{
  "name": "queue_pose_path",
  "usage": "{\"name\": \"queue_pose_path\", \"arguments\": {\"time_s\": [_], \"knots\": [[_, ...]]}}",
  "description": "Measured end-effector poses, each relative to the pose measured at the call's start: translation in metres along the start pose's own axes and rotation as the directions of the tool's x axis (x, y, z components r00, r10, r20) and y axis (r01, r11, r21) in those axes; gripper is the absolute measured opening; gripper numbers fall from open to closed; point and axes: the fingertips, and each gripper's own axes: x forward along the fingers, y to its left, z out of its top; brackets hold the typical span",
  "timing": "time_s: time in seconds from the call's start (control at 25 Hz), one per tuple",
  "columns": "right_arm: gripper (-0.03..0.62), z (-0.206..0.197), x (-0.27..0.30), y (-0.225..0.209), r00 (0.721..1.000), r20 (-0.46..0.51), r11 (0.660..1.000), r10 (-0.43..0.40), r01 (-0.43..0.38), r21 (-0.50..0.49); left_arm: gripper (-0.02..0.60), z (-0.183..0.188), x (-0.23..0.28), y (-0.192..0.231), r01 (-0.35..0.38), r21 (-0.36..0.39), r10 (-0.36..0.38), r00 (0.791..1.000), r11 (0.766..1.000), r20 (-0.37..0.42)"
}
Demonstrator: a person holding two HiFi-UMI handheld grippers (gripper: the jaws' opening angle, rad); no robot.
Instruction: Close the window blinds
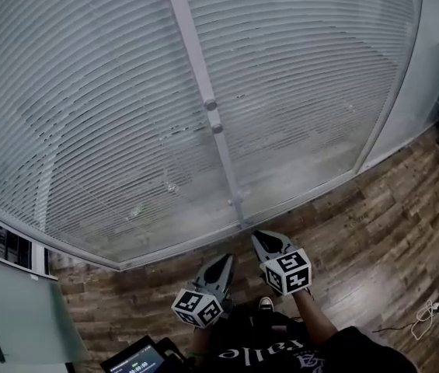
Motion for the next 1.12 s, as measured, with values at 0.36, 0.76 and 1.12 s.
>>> {"name": "queue_pose_path", "arguments": {"time_s": [0.36, 0.76, 1.12], "knots": [[0.04, -0.049, -0.049, 0.073, 1.0, -0.016, 0.998, 0.017, -0.016, 0.056, 0.005, -0.013, -0.073, -0.019, 0.012, 0.024, -0.012, 1.0, 1.0, 0.012], [0.04, -0.139, -0.116, 0.231, 0.999, -0.011, 0.991, -0.037, 0.038, 0.132, 0.005, -0.066, -0.265, -0.024, -0.009, 0.0, 0.009, 0.999, 1.0, -0.041], [0.039, -0.175, -0.205, 0.279, 0.996, 0.003, 0.988, -0.094, 0.093, 0.122, 0.005, -0.081, -0.33, -0.08, 0.054, -0.029, -0.053, 0.998, 0.998, 0.013]]}}
